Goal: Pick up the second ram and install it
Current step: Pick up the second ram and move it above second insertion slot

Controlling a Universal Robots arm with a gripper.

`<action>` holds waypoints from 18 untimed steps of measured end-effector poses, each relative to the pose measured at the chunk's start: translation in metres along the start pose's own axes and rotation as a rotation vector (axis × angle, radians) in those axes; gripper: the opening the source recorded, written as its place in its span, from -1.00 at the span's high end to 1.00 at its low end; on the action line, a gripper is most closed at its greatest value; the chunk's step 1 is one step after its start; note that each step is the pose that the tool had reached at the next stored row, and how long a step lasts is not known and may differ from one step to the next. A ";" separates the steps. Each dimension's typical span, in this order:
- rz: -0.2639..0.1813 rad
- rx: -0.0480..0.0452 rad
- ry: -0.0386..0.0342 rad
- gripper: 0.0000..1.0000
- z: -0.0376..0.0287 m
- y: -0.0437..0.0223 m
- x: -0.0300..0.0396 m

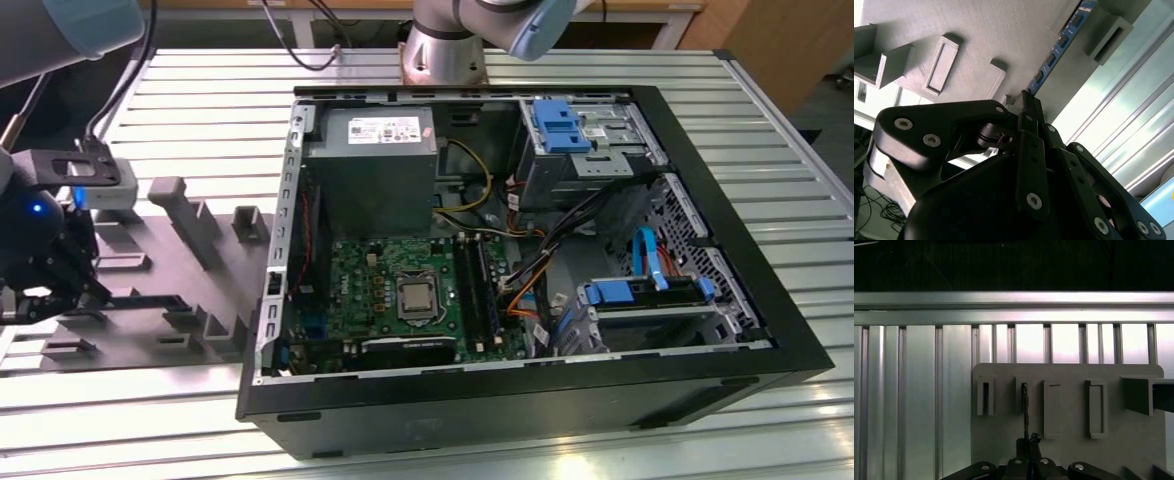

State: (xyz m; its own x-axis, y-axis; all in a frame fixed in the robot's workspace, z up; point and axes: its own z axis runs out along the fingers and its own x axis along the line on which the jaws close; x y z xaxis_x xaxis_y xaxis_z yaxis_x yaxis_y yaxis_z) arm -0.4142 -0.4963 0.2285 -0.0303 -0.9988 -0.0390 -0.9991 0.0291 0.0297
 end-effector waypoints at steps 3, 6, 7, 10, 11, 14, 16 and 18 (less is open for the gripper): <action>0.000 -0.0001 -0.0002 0.77 -0.0020 0.0001 -0.0001; 0.000 0.0000 -0.0003 0.77 -0.0042 0.0001 -0.0002; 0.000 0.0000 -0.0003 0.77 -0.0050 0.0002 -0.0002; 0.000 -0.0001 -0.0004 0.77 -0.0074 0.0002 -0.0003; 0.000 0.0000 -0.0005 0.77 -0.0081 0.0002 -0.0003; 0.000 0.0001 -0.0006 0.77 -0.0099 0.0003 -0.0004; 0.000 0.0002 -0.0005 0.77 -0.0112 0.0004 -0.0004; 0.000 0.0002 -0.0005 0.77 -0.0127 0.0004 -0.0005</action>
State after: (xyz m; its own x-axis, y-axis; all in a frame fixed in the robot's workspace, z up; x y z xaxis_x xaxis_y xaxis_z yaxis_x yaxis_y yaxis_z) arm -0.4142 -0.4963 0.2412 -0.0302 -0.9988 -0.0395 -0.9991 0.0290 0.0295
